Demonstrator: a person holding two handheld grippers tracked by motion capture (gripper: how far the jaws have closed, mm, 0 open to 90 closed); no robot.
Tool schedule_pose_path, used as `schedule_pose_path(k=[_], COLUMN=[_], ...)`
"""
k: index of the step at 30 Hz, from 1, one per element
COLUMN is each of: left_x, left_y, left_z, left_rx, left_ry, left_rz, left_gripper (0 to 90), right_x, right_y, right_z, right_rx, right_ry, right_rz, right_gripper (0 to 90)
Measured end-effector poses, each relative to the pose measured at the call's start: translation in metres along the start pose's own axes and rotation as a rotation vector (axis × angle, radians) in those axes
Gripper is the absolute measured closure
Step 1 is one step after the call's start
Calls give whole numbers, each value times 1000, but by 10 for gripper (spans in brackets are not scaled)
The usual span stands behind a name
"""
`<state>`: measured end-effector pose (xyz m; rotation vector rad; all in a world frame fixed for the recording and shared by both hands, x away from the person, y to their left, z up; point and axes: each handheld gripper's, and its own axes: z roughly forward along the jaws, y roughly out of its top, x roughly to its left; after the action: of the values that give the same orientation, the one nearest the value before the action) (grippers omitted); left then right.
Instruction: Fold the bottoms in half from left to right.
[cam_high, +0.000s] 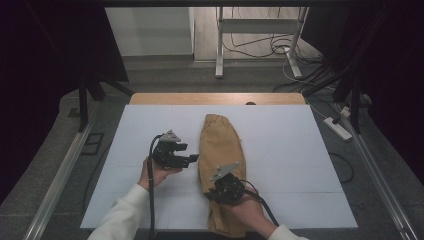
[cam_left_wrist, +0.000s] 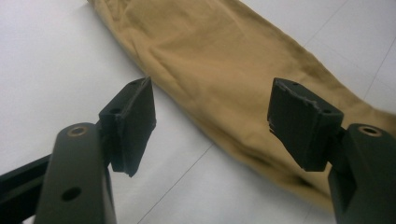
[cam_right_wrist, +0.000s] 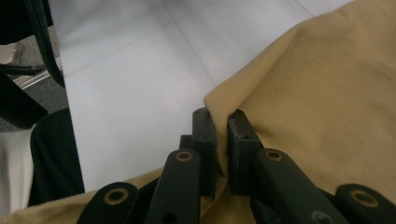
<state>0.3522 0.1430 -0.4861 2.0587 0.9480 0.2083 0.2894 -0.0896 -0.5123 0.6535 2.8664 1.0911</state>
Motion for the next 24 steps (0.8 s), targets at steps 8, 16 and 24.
schedule_pose_path(k=[8, 16, 24], left_x=[1, 1, 1], left_y=[0, 0, 0], left_z=[-1, -2, -2], left_rx=[-3, -5, -7], left_ry=[2, 3, 5], left_rz=[3, 1, 0], left_gripper=[314, 313, 313], right_x=[3, 7, -6], right_y=[0, 2, 7], right_z=[5, -4, -27], right_rx=[1, -71, -166], right_ry=[26, 15, -21], right_rz=[-1, -36, 12], right_gripper=[814, 538, 443])
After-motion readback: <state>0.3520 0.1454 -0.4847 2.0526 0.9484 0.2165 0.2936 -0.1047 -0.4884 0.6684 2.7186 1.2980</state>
